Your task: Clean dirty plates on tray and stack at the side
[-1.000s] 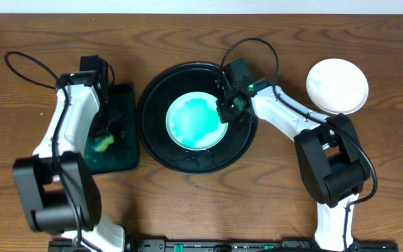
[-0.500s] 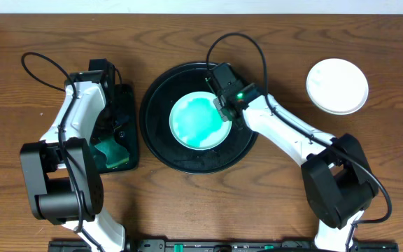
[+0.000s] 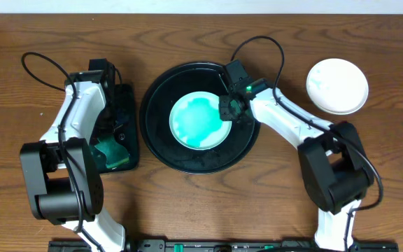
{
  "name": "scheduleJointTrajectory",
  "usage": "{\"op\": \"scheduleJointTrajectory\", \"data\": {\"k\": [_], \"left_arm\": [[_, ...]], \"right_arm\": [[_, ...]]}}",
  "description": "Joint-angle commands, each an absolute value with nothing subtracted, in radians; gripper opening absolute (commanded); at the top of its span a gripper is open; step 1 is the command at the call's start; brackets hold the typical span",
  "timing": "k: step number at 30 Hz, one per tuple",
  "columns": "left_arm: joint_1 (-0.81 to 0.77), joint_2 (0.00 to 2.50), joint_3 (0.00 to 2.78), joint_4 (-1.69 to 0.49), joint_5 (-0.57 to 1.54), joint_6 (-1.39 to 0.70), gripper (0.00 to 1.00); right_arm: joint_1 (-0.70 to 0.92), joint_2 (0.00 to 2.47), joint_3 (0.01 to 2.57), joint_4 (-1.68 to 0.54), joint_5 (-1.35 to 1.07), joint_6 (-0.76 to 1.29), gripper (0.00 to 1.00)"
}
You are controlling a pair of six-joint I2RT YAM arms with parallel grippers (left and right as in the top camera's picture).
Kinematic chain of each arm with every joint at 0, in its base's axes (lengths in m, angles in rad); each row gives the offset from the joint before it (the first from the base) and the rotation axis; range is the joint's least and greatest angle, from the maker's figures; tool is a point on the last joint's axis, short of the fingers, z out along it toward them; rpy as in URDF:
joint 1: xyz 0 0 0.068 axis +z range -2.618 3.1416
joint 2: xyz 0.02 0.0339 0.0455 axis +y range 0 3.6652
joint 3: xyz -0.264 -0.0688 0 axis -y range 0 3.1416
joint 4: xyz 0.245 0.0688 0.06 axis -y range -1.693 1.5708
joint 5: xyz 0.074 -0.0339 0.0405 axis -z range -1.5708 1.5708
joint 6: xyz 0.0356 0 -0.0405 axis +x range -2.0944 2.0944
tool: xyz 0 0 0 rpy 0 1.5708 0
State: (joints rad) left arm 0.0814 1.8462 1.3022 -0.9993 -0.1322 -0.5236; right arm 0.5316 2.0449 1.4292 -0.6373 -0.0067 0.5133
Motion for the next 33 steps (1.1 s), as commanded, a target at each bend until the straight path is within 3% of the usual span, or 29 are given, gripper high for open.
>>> {"op": "scheduleJointTrajectory", "data": {"k": [1, 6, 8, 9, 15, 22, 33], "left_arm": [[0.079, 1.855, 1.313, -1.005, -0.13, -0.525, 0.8], [0.079, 1.855, 1.313, -1.005, -0.13, -0.525, 0.8], [0.079, 1.855, 1.313, -1.005, -0.13, -0.525, 0.8], [0.079, 1.855, 1.313, -1.005, -0.13, -0.525, 0.81], [0.079, 1.855, 1.313, -1.005, -0.13, -0.526, 0.8], [0.079, 1.855, 1.313, -1.005, -0.13, -0.526, 0.81], [0.079, 1.855, 1.313, -1.005, -0.13, -0.526, 0.81]], "right_arm": [[0.522, 2.106, 1.423, -0.614, -0.112, 0.557, 0.35], [0.525, 2.147, 1.423, -0.577, -0.134, 0.558, 0.27], [0.525, 2.159, 1.423, -0.559, -0.133, 0.557, 0.06], [0.525, 2.163, 1.423, -0.552, -0.132, 0.557, 0.01], [0.525, 2.162, 1.423, -0.498, -0.015, 0.495, 0.01], [0.565, 2.094, 1.423, -0.49, 0.45, 0.276, 0.01], [0.692, 2.083, 1.423, -0.456, 0.831, 0.071, 0.01]]}}
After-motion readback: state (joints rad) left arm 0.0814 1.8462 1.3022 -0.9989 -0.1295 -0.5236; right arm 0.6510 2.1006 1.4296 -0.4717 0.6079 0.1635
